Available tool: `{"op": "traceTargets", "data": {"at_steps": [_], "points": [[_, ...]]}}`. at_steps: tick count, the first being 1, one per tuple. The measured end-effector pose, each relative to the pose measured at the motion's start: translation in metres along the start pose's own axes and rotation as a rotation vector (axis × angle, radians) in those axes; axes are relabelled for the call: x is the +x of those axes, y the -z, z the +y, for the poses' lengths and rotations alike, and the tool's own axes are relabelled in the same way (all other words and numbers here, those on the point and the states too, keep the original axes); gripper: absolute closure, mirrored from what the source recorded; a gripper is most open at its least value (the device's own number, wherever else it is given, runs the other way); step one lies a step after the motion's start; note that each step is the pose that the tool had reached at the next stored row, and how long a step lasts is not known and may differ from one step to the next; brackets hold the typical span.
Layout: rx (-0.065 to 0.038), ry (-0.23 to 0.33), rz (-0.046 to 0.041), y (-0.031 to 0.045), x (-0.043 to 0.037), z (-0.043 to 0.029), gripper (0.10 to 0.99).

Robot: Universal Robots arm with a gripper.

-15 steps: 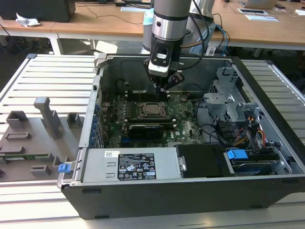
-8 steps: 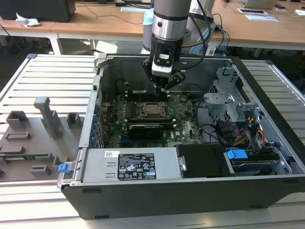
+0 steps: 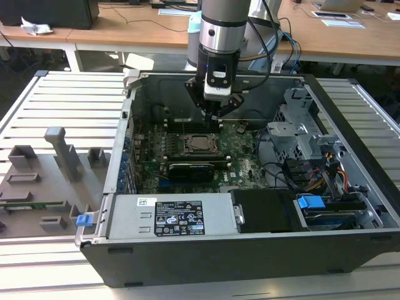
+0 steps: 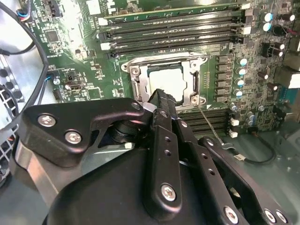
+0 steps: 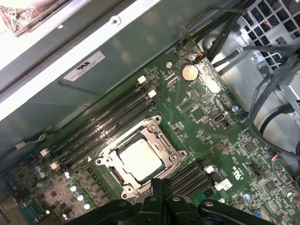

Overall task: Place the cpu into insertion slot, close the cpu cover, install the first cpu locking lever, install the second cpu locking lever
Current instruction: 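Install the first cpu locking lever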

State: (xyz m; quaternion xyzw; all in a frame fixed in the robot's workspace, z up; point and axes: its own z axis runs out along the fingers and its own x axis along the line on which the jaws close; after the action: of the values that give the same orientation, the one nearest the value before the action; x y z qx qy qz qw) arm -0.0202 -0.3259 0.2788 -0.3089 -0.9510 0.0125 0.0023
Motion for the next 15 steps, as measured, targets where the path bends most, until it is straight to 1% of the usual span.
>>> {"op": "traceTargets", "data": {"at_steps": [4, 15], "points": [[0.000, 0.051, -0.0013, 0.0000, 0.0000, 0.0000, 0.976], [-0.001, 0.150, -0.0038, 0.0000, 0.0000, 0.0000, 0.976]]}}
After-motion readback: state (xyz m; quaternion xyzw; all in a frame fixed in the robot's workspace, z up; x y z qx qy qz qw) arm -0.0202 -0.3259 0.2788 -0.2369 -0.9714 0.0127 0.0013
